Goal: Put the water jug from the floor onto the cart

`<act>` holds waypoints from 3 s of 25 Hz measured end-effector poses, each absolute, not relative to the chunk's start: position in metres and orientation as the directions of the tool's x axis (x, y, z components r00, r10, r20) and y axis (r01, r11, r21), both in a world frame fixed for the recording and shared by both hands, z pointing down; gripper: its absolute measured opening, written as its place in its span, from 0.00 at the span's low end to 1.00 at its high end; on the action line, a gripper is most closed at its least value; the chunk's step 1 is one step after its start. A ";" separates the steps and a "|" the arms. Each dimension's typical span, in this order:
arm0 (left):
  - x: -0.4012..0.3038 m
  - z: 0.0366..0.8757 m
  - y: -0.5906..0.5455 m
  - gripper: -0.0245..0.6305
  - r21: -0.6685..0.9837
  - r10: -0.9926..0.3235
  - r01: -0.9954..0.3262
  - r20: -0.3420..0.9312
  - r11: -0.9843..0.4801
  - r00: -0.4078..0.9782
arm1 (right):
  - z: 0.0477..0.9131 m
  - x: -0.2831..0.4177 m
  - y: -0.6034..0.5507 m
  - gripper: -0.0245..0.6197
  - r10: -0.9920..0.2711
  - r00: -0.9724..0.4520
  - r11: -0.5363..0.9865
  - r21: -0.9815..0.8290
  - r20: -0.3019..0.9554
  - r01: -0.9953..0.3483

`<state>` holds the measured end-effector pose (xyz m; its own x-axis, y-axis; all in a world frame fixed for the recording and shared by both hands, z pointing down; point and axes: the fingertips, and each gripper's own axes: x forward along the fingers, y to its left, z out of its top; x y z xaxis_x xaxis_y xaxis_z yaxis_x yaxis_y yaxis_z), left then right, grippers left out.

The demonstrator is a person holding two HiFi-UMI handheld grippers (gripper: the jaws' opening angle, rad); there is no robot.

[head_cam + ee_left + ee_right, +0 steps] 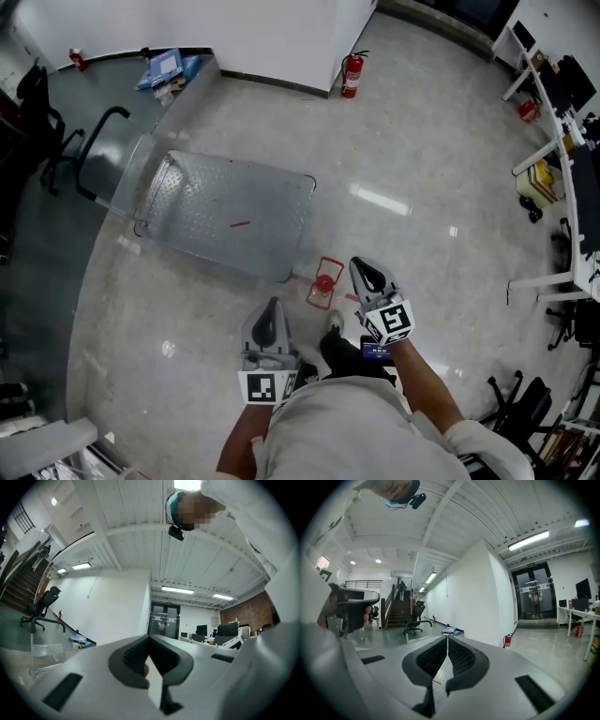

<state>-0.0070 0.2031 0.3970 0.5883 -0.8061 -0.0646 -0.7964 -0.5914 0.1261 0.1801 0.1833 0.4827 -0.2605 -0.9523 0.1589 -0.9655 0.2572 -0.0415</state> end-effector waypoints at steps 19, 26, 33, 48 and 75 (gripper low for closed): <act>0.023 0.412 0.145 0.04 0.122 -0.823 -0.816 -0.021 -0.565 0.567 | 0.570 0.183 0.131 0.06 -0.878 -0.362 0.348 -0.101 0.314 -0.932; 0.022 0.440 0.122 0.04 0.159 -0.807 -0.799 0.023 -0.580 0.590 | 0.692 0.178 0.118 0.06 -0.756 -0.300 0.296 -0.104 0.582 -0.949; 0.013 0.478 0.108 0.04 0.214 -0.793 -0.788 0.083 -0.576 0.603 | 0.820 0.156 0.139 0.10 -0.513 -0.289 0.317 -0.135 0.808 -0.939; -0.003 0.575 0.117 0.04 0.289 -0.771 -0.791 0.209 -0.540 0.602 | 0.974 0.144 0.193 0.48 -0.199 -0.253 0.345 -0.174 0.947 -0.922; -0.026 0.590 0.114 0.04 0.307 -0.777 -0.801 0.230 -0.513 0.586 | 1.008 0.136 0.208 0.51 -0.088 -0.160 0.393 -0.113 0.983 -0.912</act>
<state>-0.0256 0.1135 0.5895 0.5860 -0.7770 0.2298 -0.8012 -0.5133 0.3075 0.1363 0.2082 1.0080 -0.1596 -0.0879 0.9833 -0.9124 0.3934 -0.1130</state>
